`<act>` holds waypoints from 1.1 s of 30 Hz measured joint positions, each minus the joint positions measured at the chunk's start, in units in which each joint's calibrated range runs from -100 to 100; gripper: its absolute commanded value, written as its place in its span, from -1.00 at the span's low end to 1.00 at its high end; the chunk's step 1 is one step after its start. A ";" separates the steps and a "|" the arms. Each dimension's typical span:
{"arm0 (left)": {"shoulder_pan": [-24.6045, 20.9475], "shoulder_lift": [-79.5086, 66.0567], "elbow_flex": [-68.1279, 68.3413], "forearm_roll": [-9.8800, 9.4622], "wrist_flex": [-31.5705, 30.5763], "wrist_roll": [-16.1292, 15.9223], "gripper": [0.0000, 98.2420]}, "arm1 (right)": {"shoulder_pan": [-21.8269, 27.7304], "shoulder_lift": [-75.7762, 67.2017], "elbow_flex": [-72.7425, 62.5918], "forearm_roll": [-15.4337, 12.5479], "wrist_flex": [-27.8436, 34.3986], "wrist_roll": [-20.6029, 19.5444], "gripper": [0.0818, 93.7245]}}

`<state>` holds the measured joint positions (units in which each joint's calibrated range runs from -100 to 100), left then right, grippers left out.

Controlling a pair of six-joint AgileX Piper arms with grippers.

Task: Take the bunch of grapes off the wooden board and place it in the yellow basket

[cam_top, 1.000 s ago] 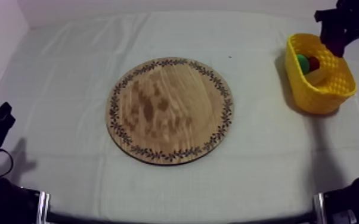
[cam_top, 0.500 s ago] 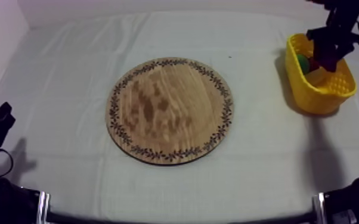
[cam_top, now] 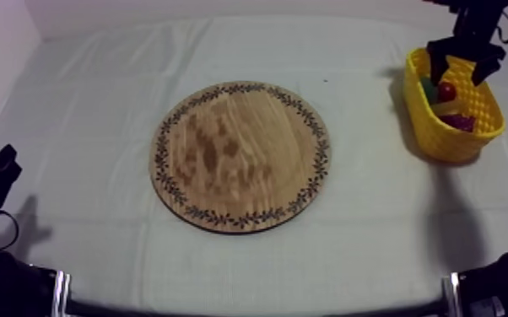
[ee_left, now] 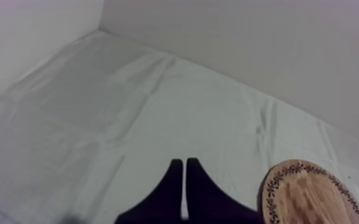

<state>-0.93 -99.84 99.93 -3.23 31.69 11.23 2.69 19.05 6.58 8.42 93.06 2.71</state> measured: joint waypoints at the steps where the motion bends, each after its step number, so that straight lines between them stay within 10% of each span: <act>1: 0.00 0.00 0.00 0.00 0.00 0.00 -1.00 | 0.28 -1.00 0.08 -0.29 0.00 0.16 0.59; 33: 0.00 0.00 0.00 0.00 0.00 0.00 -1.00 | 2.37 -59.35 57.54 -7.65 -43.66 3.21 -0.42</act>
<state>-0.93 -99.84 99.93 -3.23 31.69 11.23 5.05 -40.29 64.12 0.77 49.40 5.93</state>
